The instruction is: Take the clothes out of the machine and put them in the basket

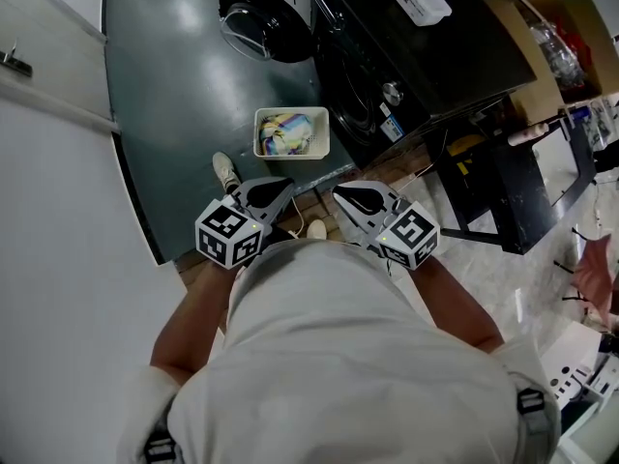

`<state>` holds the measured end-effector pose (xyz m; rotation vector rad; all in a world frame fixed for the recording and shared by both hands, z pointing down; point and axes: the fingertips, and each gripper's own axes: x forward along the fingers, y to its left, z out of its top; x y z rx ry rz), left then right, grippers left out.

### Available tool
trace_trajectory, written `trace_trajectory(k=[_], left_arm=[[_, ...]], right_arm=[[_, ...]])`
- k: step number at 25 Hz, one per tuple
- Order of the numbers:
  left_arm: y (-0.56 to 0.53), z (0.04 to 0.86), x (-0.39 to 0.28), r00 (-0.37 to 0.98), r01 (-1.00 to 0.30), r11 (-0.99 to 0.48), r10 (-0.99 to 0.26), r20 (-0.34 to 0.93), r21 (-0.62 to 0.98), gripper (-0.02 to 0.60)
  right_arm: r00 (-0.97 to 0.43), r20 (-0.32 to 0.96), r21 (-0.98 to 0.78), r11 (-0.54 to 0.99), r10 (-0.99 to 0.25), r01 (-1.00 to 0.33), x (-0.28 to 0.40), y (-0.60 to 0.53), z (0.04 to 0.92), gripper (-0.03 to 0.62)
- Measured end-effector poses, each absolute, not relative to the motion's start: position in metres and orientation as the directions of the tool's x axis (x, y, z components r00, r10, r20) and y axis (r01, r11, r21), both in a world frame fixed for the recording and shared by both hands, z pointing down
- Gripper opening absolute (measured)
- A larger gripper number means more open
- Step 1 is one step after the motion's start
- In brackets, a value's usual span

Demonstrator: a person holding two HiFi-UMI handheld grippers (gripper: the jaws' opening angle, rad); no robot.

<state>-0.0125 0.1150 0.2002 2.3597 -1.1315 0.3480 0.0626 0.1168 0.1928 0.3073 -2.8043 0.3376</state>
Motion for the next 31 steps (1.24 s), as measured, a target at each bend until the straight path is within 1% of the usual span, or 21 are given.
trace_trajectory(k=[23, 31], left_arm=[[0.111, 0.217, -0.021, 0.605, -0.796, -0.505, -0.646, 0.465, 0.334, -0.003], [0.081, 0.225, -0.028, 0.593, -0.804, -0.509, -0.641, 0.487, 0.308, -0.003]], right_arm=[[-0.935, 0.314, -0.227, 0.943, -0.165, -0.243, 0.057, 0.114, 0.21, 0.012], [-0.937, 0.304, -0.243, 0.938, -0.17, -0.249, 0.051, 0.082, 0.226, 0.012]])
